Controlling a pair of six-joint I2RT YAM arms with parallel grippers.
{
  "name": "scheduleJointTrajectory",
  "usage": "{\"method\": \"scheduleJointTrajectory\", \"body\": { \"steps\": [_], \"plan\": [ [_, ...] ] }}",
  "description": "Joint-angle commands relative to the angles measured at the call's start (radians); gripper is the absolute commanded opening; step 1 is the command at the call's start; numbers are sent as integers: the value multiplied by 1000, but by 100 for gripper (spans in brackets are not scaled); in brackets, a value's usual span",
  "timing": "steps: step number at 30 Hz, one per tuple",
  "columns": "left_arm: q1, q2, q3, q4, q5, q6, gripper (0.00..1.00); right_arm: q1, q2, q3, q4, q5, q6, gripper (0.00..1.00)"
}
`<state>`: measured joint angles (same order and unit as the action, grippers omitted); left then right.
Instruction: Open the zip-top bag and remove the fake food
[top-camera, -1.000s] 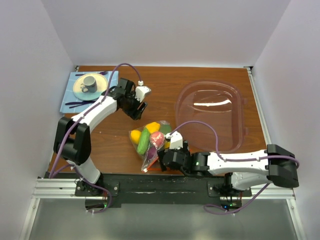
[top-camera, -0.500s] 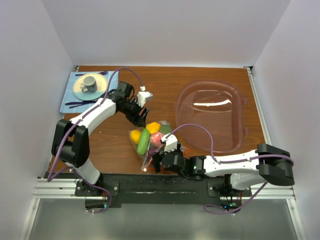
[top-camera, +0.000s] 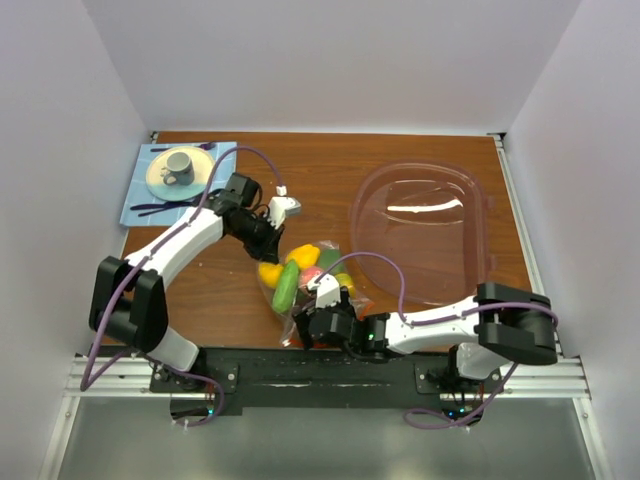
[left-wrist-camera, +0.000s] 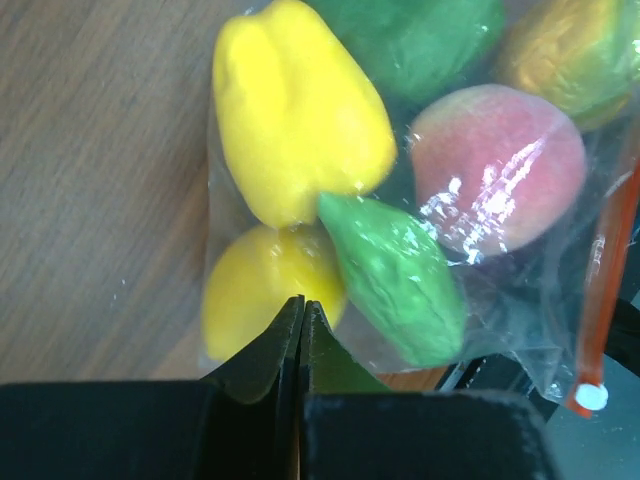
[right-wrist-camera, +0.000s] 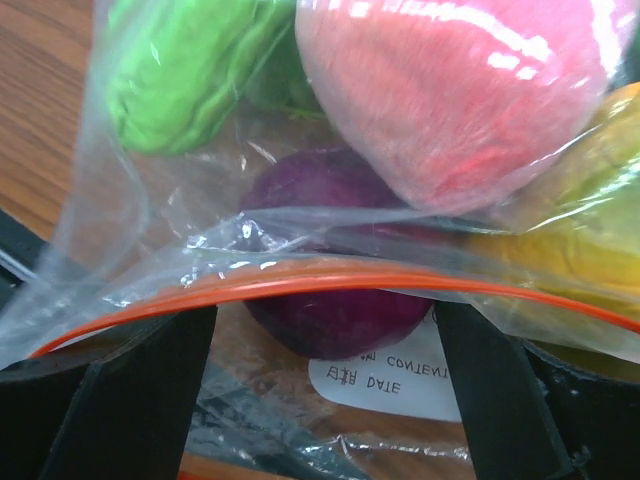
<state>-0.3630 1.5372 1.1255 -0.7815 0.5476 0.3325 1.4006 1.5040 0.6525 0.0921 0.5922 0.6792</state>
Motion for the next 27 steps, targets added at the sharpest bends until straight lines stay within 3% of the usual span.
{"method": "scheduleJointTrajectory", "body": {
  "steps": [1, 8, 11, 14, 17, 18, 21, 27],
  "plan": [
    [2, -78, -18, -62, -15, 34, 0, 3, 44, 47, 52, 18, -18, 89],
    [22, -138, -58, -75, -41, 43, 0, 3, -5, 6, 72, 35, -27, 60],
    [25, -141, -55, -88, -44, 46, 0, 5, -45, -7, 55, 46, -32, 52],
    [38, -160, -58, -81, -54, 56, 0, 3, -76, -22, 37, 46, -33, 52],
    [39, -152, -35, 11, -101, 27, 22, 3, -68, -31, 20, 38, -27, 52],
    [39, -114, -18, 24, -91, 22, 37, 3, -64, -33, 15, 31, -26, 52],
    [39, 16, 78, 31, -28, 23, 46, 3, -44, -28, -6, 15, -7, 52],
    [38, 214, 175, 51, 87, 19, 53, 5, -47, -62, -17, 9, 36, 52]
  ]
}}
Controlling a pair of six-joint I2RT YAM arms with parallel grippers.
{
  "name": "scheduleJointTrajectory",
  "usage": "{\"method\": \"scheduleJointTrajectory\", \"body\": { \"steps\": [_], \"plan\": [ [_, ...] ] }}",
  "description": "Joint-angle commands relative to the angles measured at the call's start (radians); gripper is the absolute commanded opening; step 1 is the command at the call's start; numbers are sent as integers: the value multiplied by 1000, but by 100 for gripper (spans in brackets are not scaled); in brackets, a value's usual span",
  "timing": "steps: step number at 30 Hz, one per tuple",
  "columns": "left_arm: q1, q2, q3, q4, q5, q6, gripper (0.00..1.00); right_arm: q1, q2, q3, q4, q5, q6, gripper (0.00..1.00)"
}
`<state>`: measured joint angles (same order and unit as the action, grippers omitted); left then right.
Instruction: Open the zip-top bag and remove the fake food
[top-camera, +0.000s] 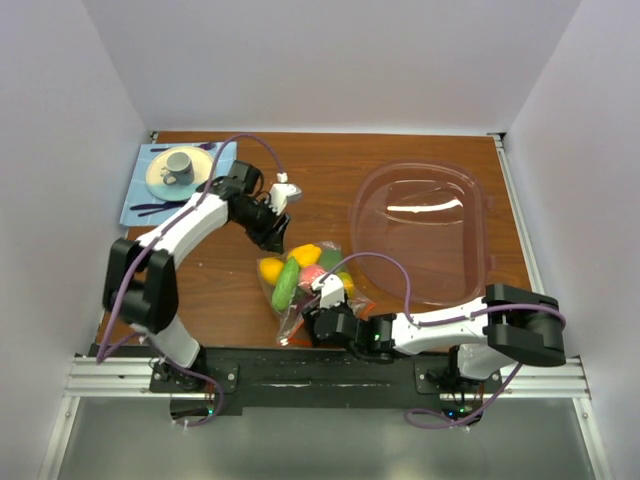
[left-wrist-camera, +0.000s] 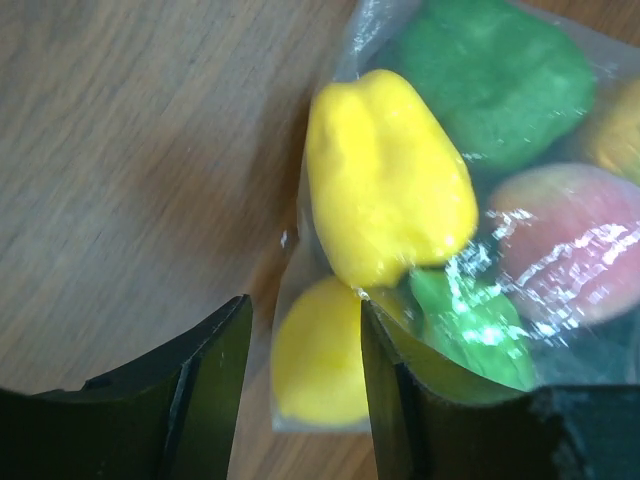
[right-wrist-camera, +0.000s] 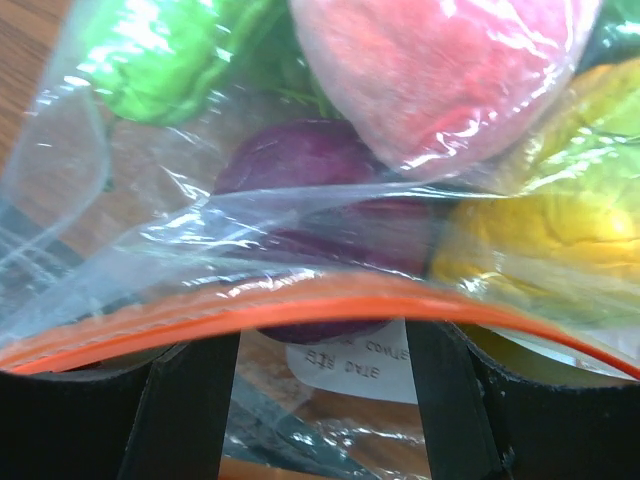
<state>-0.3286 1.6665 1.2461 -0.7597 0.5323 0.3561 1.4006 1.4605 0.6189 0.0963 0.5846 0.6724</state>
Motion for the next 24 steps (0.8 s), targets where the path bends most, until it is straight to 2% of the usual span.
{"method": "scheduleJointTrajectory", "body": {
  "steps": [1, 8, 11, 12, 13, 14, 15, 21, 24],
  "plan": [
    [3, 93, 59, 45, 112, -8, 53, 3, -5, -33, -26, 15, 47, 52],
    [-29, 110, -14, 27, 153, 27, 52, 6, -35, -87, -44, 3, 87, 52],
    [-58, 82, -63, -9, 195, 55, 32, 8, -45, -107, -41, 6, 101, 52],
    [-66, 67, -71, -19, 211, 66, 18, 8, -43, -113, -38, 6, 104, 52],
    [-79, 58, -82, -36, 215, 69, 10, 8, -42, -113, -35, 6, 102, 52],
    [-84, 47, -85, -44, 215, 72, 3, 8, -32, -114, -33, 4, 104, 52],
    [-86, 29, -86, -53, 216, 76, 0, 8, -26, -108, -30, 3, 102, 52],
    [-46, -78, -96, -102, 138, 98, 0, 8, -9, -74, -30, 6, 75, 51],
    [46, -140, -106, -130, 69, 141, 0, 8, -43, -68, -47, 11, 62, 50]
  ]
}}
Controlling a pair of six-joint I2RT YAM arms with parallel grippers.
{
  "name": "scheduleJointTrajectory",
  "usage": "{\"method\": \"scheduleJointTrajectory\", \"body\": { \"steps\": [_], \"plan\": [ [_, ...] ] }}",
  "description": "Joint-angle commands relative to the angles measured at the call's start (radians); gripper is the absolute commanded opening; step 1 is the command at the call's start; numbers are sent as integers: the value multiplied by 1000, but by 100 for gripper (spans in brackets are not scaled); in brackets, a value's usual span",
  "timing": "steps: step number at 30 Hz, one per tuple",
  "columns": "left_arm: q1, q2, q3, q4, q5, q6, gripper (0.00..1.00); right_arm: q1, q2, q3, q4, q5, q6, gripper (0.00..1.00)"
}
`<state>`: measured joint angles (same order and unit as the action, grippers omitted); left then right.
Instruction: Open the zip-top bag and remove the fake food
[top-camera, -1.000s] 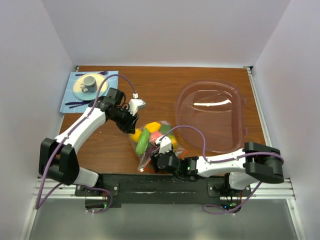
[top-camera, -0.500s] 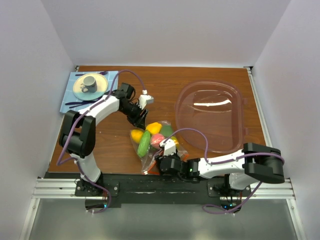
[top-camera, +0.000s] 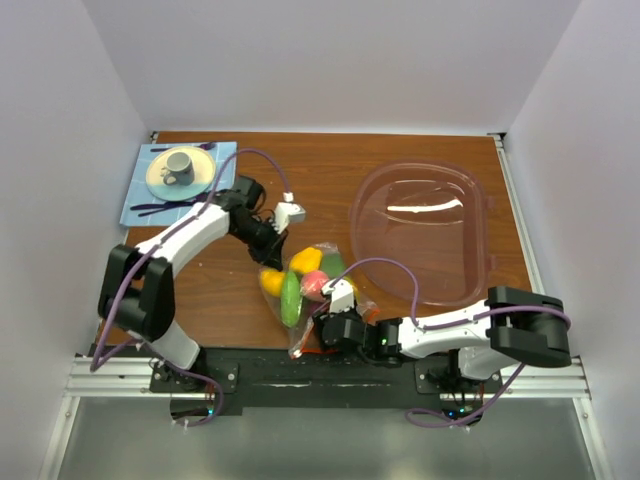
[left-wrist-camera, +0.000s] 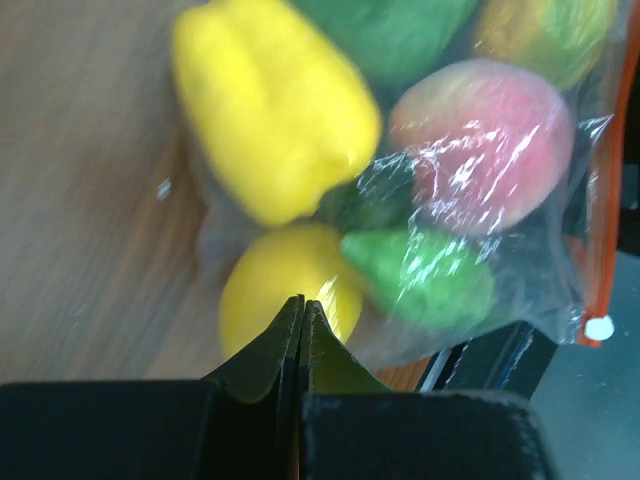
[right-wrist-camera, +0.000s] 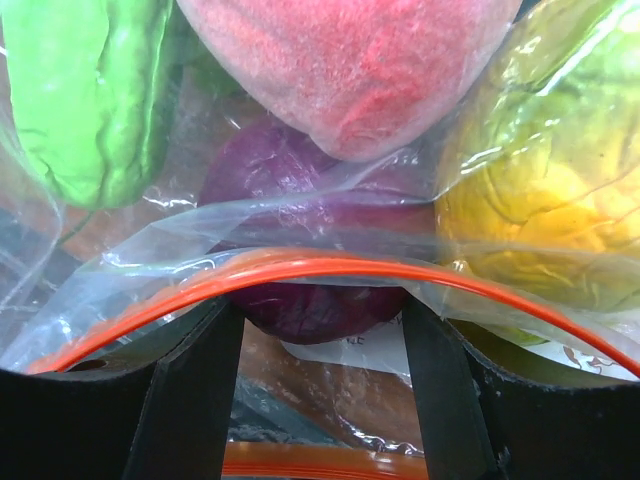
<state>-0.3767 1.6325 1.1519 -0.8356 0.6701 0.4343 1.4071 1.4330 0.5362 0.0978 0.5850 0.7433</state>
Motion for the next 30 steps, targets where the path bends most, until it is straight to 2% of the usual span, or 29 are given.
{"method": "scheduleJointTrajectory", "body": {
  "steps": [1, 5, 8, 11, 14, 19, 25, 30],
  "plan": [
    [155, -120, -21, -63, -88, 73, 0, 1, -28, 15, -52, 7, -13, 50],
    [300, -143, -43, -98, -150, 164, 0, 1, -103, 16, -82, 3, -33, 49],
    [357, -137, -58, -117, -119, 179, 2, 1, -137, 7, -95, -2, -44, 49],
    [345, -103, -46, -163, -9, 193, 42, 1, -102, -1, -89, -11, -30, 48],
    [299, -74, -27, -158, 63, 175, 61, 1, -37, -2, -78, -40, -3, 47],
    [211, -27, -47, -54, 54, 118, 65, 6, -8, -22, -41, -59, 24, 46],
    [206, 32, -34, 65, 85, 46, 65, 12, -6, -36, -35, -68, 28, 46],
    [177, 70, -29, 104, 121, 9, 65, 13, 9, -35, -36, -80, 34, 45]
  ]
}}
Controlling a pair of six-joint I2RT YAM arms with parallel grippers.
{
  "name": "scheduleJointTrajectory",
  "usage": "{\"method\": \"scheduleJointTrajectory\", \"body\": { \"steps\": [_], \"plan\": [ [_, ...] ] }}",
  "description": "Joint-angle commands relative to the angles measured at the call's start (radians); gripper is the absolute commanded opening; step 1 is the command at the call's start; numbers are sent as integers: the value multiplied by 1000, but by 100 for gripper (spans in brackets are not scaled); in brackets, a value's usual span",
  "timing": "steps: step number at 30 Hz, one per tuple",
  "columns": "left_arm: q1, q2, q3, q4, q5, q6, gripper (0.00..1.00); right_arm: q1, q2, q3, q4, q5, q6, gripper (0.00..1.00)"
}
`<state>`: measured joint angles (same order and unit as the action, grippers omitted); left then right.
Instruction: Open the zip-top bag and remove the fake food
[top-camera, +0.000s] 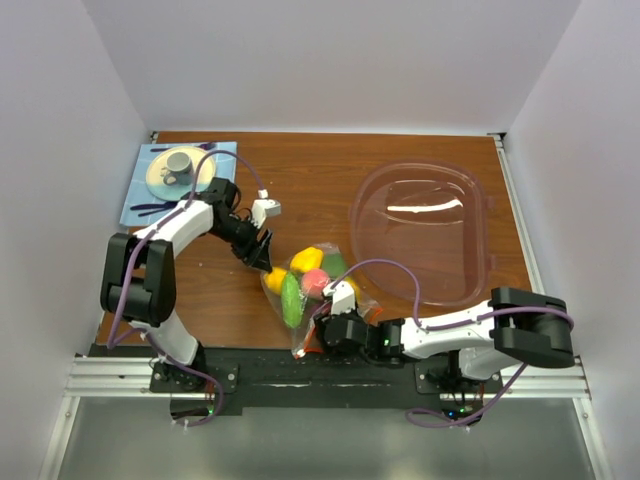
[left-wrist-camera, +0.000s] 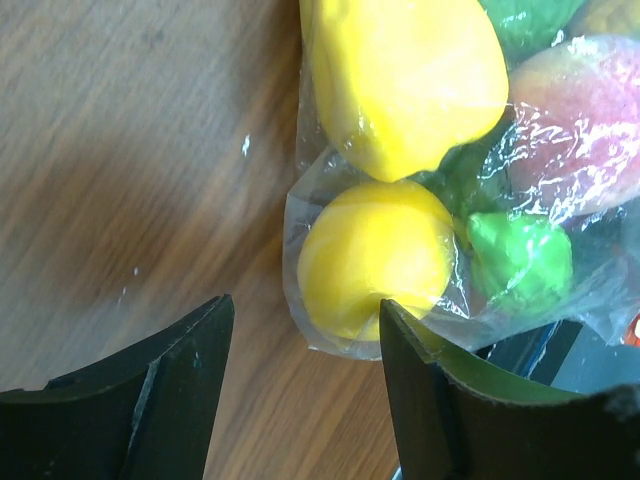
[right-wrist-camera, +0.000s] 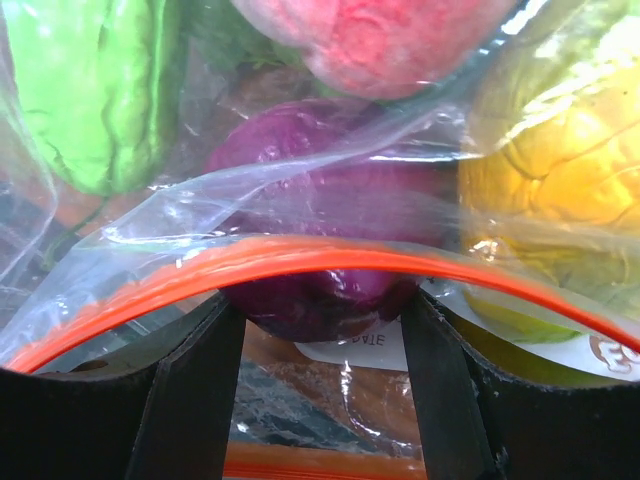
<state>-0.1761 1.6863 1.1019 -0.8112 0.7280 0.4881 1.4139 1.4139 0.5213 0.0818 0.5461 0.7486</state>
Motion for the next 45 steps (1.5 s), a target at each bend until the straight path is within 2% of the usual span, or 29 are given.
{"method": "scheduleJointTrajectory", "body": {
  "steps": [1, 4, 6, 7, 9, 10, 11, 14, 19, 23, 26, 32, 35, 36, 38, 42, 45],
  "plan": [
    [-26, 19, 19, 83, 68, -46, 65, 8, 30, -21, -20, -40, 31, 45],
    [-34, 24, 12, 84, 99, -48, 58, 10, 31, -18, -22, -44, 29, 45],
    [-39, 23, 10, 73, 122, -43, 45, 11, 37, -12, -22, -46, 26, 45],
    [-39, 23, 12, 69, 128, -43, 32, 11, 40, -10, -22, -48, 26, 45],
    [-39, 21, 15, 50, 136, -31, 18, 13, 52, 0, -28, -52, 21, 45],
    [-39, 19, 16, 44, 136, -28, 6, 11, 57, 3, -28, -55, 17, 45],
    [-39, 16, 16, 37, 133, -17, 1, 11, 62, 9, -33, -54, 12, 45],
    [-33, -5, 13, 9, 111, 3, 0, 11, 57, 22, -48, -55, 5, 45],
    [79, -53, 12, -32, 51, 44, 0, 11, 1, 57, -106, -54, -29, 45],
    [209, -83, 7, -43, -86, 64, 0, 11, -117, 78, -175, -75, -66, 44],
    [256, -132, -20, -46, -146, 92, 0, 11, -232, 85, -226, -89, -74, 44],
    [259, -231, -91, -74, -159, 99, 0, 11, -391, 143, -342, -45, -112, 45],
    [260, -246, -115, -83, -170, 106, 0, -16, -427, 219, -466, 99, -130, 43],
    [262, -249, -117, -83, -177, 110, 0, -41, -431, 238, -502, 138, -130, 43],
    [267, -264, -116, -97, -180, 121, 0, -180, -441, 279, -565, 160, -135, 39],
    [267, -284, -105, -141, -156, 152, 0, -458, -437, 289, -522, 104, -192, 33],
    [267, -292, -108, -141, -157, 159, 0, -538, -338, 331, -517, 97, -222, 32]
  ]
}}
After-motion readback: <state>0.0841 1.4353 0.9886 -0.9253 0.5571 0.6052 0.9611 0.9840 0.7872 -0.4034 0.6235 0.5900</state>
